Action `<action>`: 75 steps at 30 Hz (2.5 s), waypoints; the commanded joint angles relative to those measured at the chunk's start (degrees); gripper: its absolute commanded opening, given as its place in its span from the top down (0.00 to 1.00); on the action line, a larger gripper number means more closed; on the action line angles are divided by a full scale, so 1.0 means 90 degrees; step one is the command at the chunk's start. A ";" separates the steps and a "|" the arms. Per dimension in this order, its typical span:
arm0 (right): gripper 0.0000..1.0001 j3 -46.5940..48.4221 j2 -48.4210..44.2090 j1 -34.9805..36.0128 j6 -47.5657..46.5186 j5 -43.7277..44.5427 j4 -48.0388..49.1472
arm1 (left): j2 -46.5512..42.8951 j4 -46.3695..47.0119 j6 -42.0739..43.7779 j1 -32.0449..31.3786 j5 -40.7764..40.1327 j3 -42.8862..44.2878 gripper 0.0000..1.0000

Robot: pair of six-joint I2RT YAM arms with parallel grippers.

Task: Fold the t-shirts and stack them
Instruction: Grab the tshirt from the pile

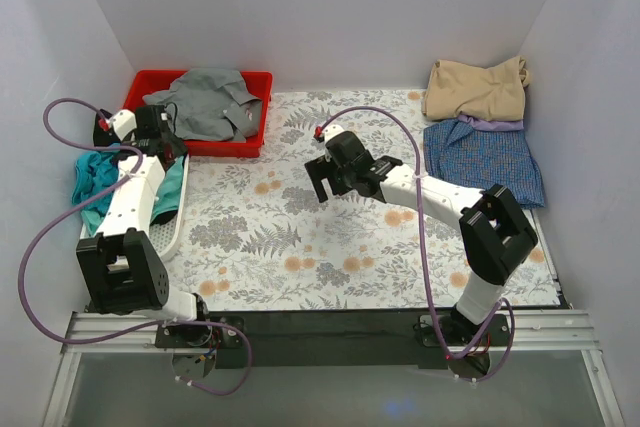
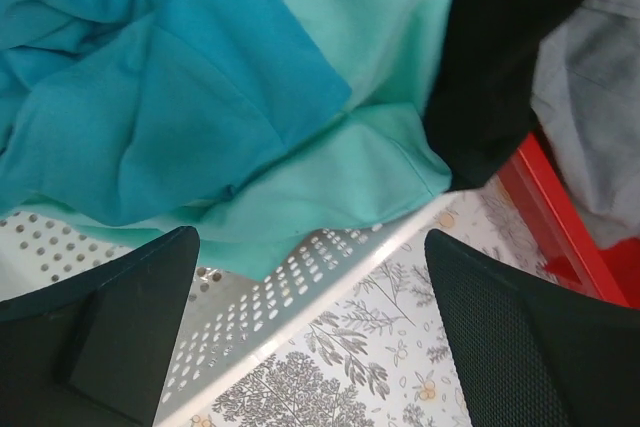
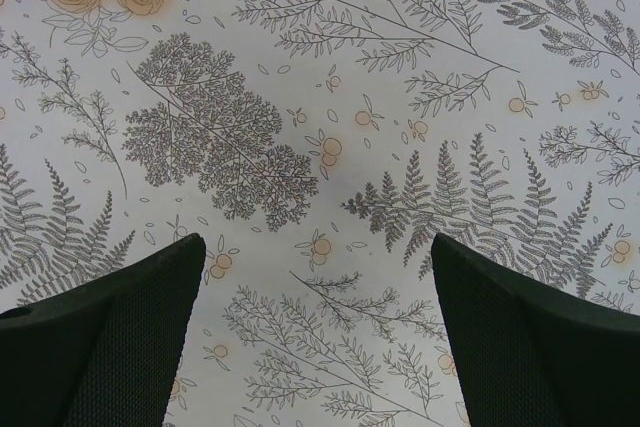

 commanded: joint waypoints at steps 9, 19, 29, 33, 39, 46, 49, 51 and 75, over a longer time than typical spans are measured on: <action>0.02 0.0072 0.0167 -0.0270 -0.0051 -0.0612 -0.0043 | 0.1611 -0.1727 -0.1231 0.0952 -0.0629 0.1464 0.04; 0.02 0.0101 0.0293 -0.0328 0.0007 -0.0730 -0.0190 | 0.2111 -0.1269 -0.1067 0.1441 0.0026 0.1026 0.09; 0.02 0.0131 0.0567 -0.0329 0.0261 -0.1111 -0.0190 | 0.0803 -0.0204 -0.0469 0.1480 0.1021 0.0459 1.00; 0.02 0.0014 0.0499 -0.0328 0.0242 -0.1013 -0.0161 | 0.0168 0.0020 -0.0167 0.1480 0.2024 0.0488 1.00; 0.01 -0.0386 0.0197 -0.0328 0.0281 -0.0935 0.0171 | -0.0897 0.0314 0.0224 0.1470 0.2500 0.0927 1.00; 0.02 -0.0699 0.0050 -0.0328 0.0320 -0.1140 0.0230 | -0.1024 0.0070 0.0293 0.1470 0.2438 0.0802 0.73; 0.02 -0.0787 0.0030 -0.0328 0.0310 -0.1111 0.0230 | -0.1054 0.0167 0.0283 0.1470 0.2478 0.0577 0.64; 0.02 -0.0806 0.0059 -0.0328 0.0310 -0.1111 0.0230 | -0.0995 0.0128 0.0273 0.1470 0.2399 0.0557 0.55; 0.02 -0.1675 -0.1149 -0.0328 0.0758 0.0186 0.0621 | -0.0997 0.1368 0.0547 -0.0732 0.8121 0.2958 1.00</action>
